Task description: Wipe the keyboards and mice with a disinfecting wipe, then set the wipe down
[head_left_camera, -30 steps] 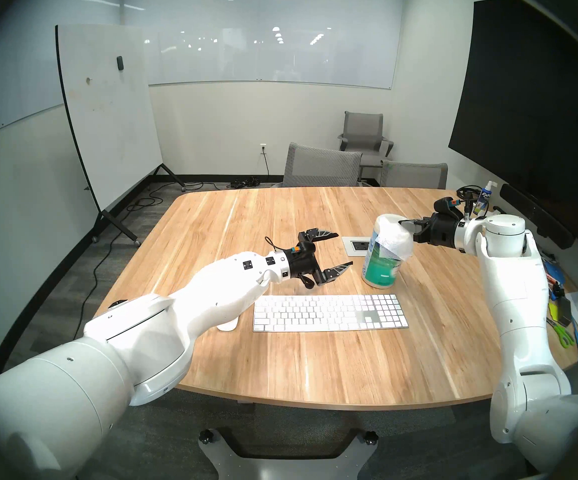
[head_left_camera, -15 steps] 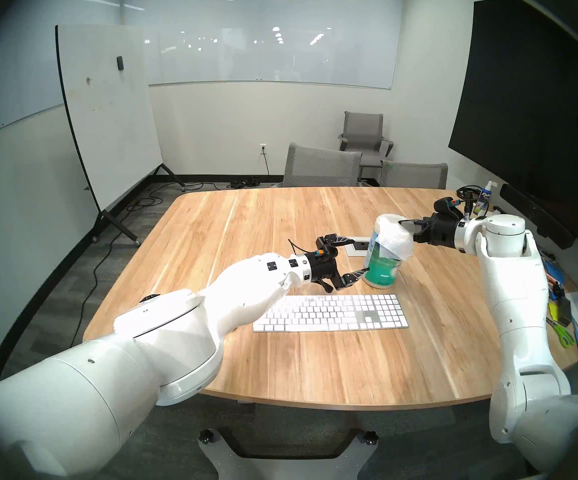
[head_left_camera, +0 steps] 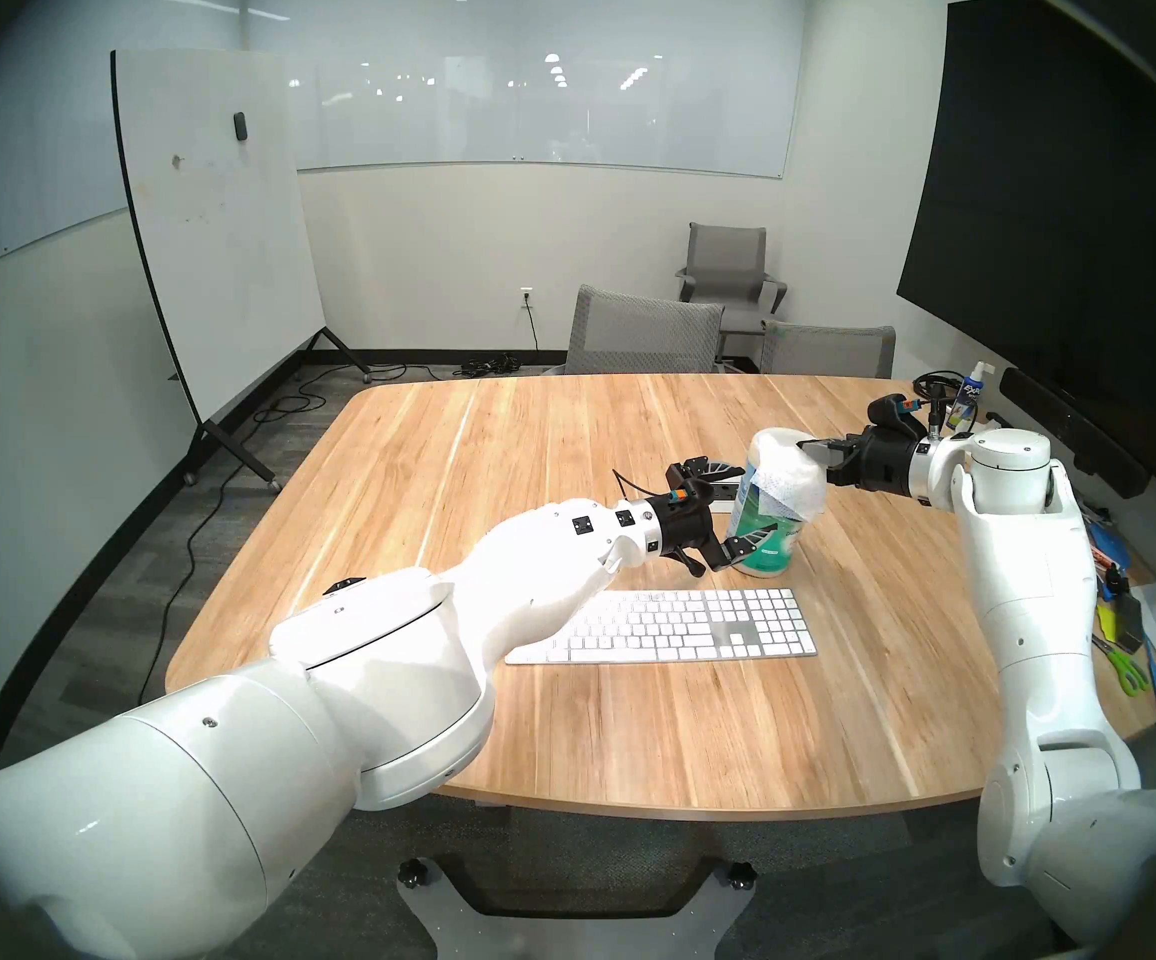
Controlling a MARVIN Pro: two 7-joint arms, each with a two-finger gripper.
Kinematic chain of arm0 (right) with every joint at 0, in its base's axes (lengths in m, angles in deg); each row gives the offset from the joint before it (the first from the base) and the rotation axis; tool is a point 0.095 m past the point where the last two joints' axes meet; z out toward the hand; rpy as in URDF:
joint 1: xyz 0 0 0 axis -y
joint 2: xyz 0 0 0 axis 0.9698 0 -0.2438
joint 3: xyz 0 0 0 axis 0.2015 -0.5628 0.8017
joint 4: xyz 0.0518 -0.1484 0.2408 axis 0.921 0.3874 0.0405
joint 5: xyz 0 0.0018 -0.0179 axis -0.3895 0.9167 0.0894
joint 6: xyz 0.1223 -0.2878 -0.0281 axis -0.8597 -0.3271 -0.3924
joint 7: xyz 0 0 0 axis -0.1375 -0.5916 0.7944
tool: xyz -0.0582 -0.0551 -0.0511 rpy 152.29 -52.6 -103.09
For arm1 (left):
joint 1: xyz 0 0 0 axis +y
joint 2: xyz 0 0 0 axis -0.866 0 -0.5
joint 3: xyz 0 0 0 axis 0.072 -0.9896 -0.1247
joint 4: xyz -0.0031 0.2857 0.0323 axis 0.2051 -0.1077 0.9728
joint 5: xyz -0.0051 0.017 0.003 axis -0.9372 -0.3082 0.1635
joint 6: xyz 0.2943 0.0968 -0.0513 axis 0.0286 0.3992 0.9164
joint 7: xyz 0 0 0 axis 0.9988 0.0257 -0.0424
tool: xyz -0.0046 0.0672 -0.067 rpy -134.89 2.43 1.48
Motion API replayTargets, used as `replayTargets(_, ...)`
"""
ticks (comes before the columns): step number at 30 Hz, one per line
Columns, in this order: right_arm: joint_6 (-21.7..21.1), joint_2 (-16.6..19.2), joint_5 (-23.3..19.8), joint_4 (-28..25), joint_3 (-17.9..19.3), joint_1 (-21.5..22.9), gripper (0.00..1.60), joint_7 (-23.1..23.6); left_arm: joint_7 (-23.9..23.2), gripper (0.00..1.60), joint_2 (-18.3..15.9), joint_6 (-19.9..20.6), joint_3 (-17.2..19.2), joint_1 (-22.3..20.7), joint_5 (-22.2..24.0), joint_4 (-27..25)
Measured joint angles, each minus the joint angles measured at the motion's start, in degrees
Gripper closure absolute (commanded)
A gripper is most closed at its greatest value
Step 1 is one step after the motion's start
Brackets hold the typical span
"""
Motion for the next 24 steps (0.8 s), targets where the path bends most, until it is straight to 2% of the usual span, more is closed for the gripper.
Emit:
replayTargets(2, 0.0, 0.0, 0.0, 0.0, 0.0, 0.0, 1.60, 0.0, 0.0, 0.14, 0.4, -0.5, 0.2, -0.1, 0.2, 0.4)
replayTargets(6, 0.0, -0.1, 0.1, 0.0, 0.1, 0.0, 1.60, 0.1, -0.2, 0.59, 1.1, -1.8, 0.7, -0.2, 0.5, 1.2)
replayTargets(7, 0.0, -0.1, 0.2, 0.0, 0.1, 0.0, 1.60, 0.1, -0.4, 0.80, 1.3, -2.1, 0.8, -0.3, 0.6, 1.4)
replayTargets(8, 0.0, -0.1, 0.2, 0.0, 0.1, 0.0, 1.60, 0.1, -0.6, 0.82, 1.4, -2.5, 0.9, -0.3, 0.7, 1.6)
replayTargets(10, 0.0, -0.1, 0.2, 0.0, 0.2, 0.0, 1.60, 0.1, -1.2, 1.03, 1.8, -3.2, 1.1, -0.3, 0.8, 1.9)
replayTargets(11, 0.0, -0.1, 0.3, 0.0, 0.2, 0.0, 1.60, 0.2, -1.5, 1.27, 2.0, -3.5, 1.1, -0.3, 0.8, 2.2)
replayTargets(12, 0.0, -0.1, 0.3, 0.0, 0.2, 0.0, 1.60, 0.2, -1.6, 1.60, 2.1, -3.7, 1.2, -0.3, 0.9, 2.3)
replayTargets(24, 0.0, -0.2, 0.6, 0.0, 0.4, 0.0, 1.60, 0.4, -4.2, 1.60, 3.4, -6.8, 2.0, 0.1, 1.5, 4.8)
